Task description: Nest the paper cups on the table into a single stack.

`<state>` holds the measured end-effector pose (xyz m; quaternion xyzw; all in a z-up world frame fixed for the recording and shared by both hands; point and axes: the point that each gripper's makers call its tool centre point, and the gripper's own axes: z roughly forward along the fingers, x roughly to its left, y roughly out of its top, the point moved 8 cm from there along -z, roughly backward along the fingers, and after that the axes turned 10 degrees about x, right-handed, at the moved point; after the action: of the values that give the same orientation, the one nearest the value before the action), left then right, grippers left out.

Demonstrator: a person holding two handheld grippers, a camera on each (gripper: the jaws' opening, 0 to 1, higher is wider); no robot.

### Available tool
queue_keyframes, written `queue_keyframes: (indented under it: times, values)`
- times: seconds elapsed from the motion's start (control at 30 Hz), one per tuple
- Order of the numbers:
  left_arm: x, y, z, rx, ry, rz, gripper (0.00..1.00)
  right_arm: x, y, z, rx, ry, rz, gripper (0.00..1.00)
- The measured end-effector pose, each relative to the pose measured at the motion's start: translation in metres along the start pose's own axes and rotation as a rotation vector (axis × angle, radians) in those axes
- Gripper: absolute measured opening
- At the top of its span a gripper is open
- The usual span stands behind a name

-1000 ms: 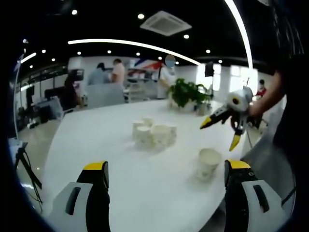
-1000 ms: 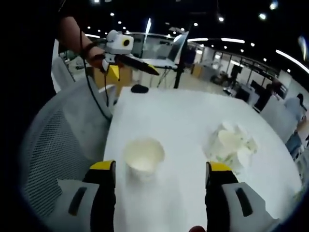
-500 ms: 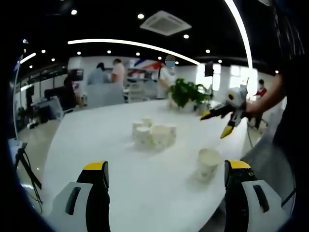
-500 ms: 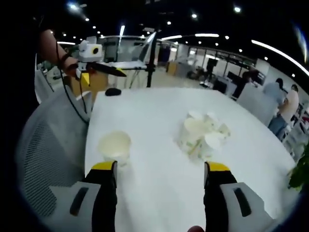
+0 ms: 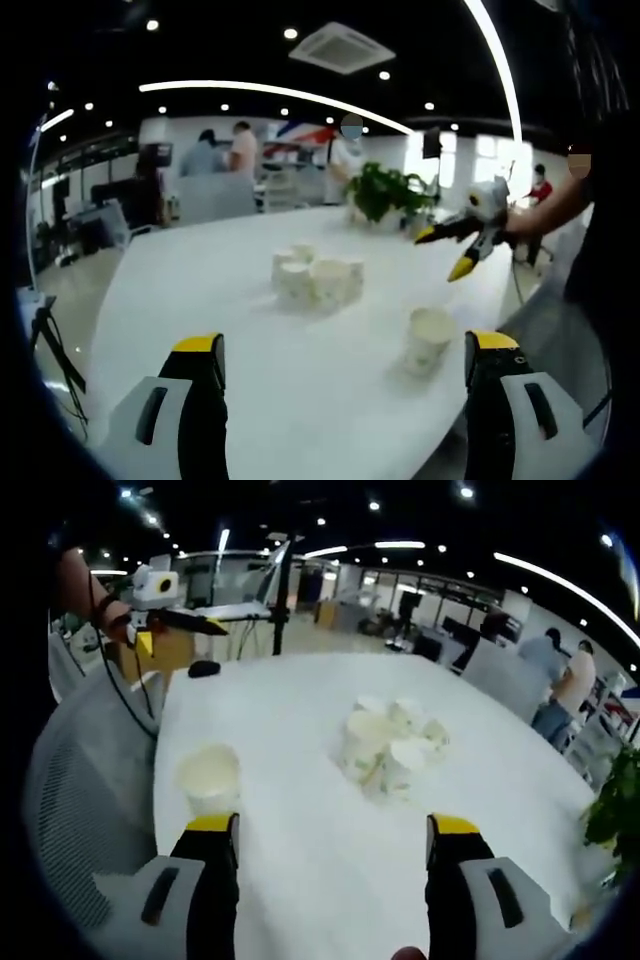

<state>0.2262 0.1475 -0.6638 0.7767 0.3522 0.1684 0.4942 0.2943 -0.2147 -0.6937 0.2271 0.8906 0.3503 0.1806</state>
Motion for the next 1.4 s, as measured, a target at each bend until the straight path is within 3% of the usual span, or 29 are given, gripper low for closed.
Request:
queue_keyframes:
  times: [0.27,0.47,0.97,1.4]
  values:
    - [-0.001,0.003,0.003,-0.001,-0.002,0.001,1.0,-0.002,-0.006,0.003,0.023,-0.024,0.03,0.88]
    - [0.001,0.004,0.005,0.005,0.001,0.008,1.0,-0.008,-0.009,0.0,-0.009,-0.071,0.073,1.0]
    - [0.01,0.005,0.023,0.006,-0.009,0.043,0.99,-0.003,-0.025,0.002,0.038,-0.061,0.1,1.0]
    - [0.026,0.02,0.068,0.028,-0.064,0.114,0.94,0.005,-0.04,-0.004,0.059,-0.088,0.141,0.99]
